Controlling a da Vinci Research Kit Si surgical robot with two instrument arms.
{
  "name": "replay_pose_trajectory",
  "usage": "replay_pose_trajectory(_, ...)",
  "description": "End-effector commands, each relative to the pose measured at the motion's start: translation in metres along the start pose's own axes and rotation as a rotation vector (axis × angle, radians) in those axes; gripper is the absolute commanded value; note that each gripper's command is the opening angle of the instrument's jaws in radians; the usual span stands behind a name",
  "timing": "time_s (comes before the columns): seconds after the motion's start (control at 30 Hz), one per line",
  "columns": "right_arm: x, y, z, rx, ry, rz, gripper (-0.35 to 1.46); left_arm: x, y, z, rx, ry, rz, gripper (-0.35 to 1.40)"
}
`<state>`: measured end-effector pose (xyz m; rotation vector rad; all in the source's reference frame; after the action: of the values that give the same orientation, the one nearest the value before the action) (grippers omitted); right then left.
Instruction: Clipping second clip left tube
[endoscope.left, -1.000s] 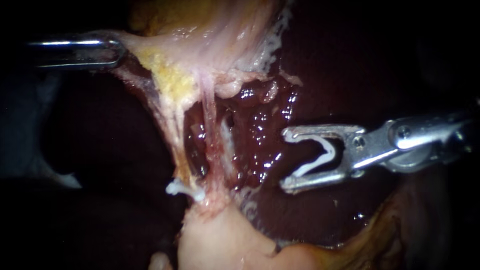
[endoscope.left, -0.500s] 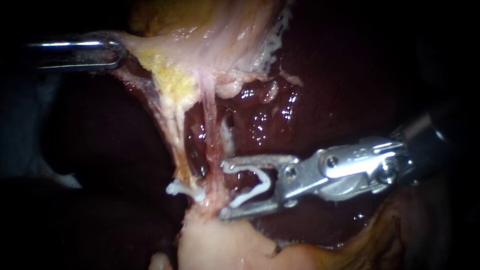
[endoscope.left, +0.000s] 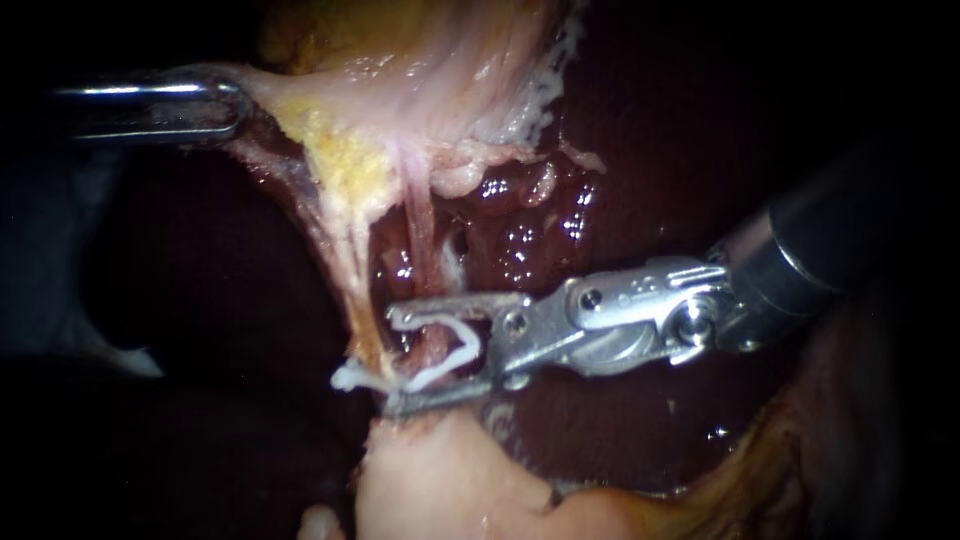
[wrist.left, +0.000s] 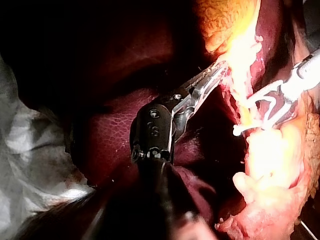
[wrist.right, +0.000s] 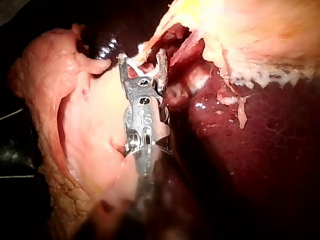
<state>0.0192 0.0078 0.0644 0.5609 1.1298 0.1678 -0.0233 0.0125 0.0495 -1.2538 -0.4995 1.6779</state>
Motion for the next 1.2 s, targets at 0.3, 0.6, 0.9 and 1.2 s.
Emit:
replay_pose_trajectory(0.3,0.0007,0.0005,0.0029,0.064,0.029,-0.019,0.49,0.0000,0.0000,0.0001,0.000,0.000,0.000,-0.35)
replay_pose_trajectory(0.6,0.0012,-0.0001,0.0055,0.098,0.045,-0.021,0.47,-0.0001,0.0000,0.0002,0.001,0.000,0.001,-0.35)
replay_pose_trajectory(0.9,0.0010,-0.0004,0.0059,0.104,0.047,-0.008,0.47,-0.0001,0.0000,0.0002,0.001,0.001,0.001,-0.35)
replay_pose_trajectory(1.2,0.0021,-0.0032,0.0065,0.124,0.057,-0.013,0.48,-0.0001,0.0000,0.0002,0.001,0.001,0.001,-0.35)
